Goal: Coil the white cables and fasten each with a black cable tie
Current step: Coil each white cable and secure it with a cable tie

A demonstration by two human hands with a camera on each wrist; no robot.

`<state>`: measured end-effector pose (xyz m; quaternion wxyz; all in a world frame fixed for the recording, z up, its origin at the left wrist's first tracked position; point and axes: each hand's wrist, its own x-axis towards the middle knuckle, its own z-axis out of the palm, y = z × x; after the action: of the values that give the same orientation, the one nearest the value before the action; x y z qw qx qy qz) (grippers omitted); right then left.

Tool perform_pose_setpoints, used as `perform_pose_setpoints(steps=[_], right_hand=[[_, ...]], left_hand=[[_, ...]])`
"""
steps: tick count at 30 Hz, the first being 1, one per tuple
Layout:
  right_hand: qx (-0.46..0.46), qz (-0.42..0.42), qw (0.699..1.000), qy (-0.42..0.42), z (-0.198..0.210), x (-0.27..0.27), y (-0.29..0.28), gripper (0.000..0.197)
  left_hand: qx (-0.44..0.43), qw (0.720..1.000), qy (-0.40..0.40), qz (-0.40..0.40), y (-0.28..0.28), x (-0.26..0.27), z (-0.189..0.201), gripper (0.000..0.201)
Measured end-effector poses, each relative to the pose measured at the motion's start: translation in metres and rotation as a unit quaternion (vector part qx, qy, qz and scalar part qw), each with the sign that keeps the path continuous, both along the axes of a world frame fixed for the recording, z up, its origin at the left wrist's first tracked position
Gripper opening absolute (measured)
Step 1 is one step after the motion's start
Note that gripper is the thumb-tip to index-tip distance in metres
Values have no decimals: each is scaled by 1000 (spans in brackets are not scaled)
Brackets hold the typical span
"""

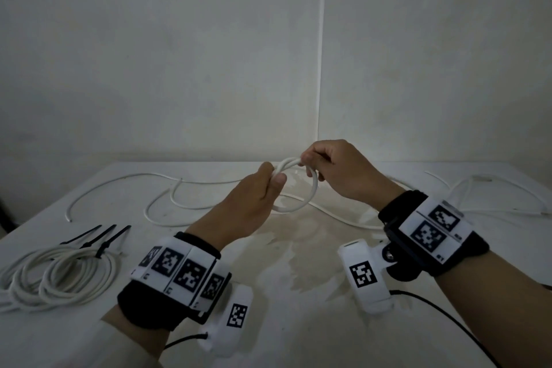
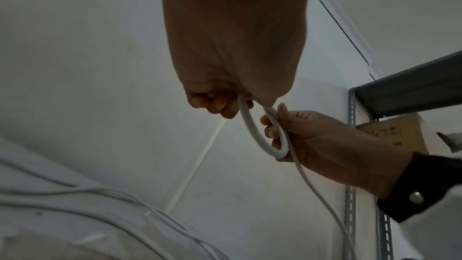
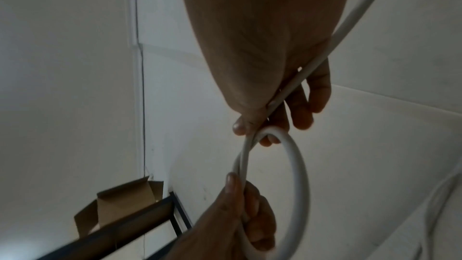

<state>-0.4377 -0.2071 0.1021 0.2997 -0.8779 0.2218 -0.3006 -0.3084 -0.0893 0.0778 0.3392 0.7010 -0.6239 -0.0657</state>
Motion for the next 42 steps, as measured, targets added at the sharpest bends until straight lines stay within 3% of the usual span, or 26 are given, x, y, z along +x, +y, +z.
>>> perform_pose_setpoints(steps=[8, 16, 20, 24, 31, 34, 40, 42], right_hand=[[-10, 3, 1000, 24, -8, 3, 1, 30], [15, -10, 999, -28, -11, 9, -2, 23], [23, -11, 999, -31, -11, 11, -3, 23], [21, -9, 999, -26, -10, 11, -7, 23], [10, 2, 999, -34, -9, 11, -6, 25], [-7, -1, 999, -46, -8, 9, -9, 19], [-77, -69, 995, -11, -31, -16, -34, 24], [-63, -94, 993, -10, -38, -20, -39, 21]], left_hand=[[46, 993, -108, 32, -1, 2, 1, 37], [-14, 989, 146, 19, -1, 0, 1, 41], [-65, 978, 196, 27, -7, 0, -2, 37], [-65, 960, 272, 16, -9, -4, -1, 35], [-76, 953, 291, 31, -13, -5, -2, 37], [-113, 924, 363, 45, -15, 3, 1, 39], [-216, 810, 539, 85, -2, 46, 23, 40], [-228, 797, 551, 92, 4, 56, 26, 39]])
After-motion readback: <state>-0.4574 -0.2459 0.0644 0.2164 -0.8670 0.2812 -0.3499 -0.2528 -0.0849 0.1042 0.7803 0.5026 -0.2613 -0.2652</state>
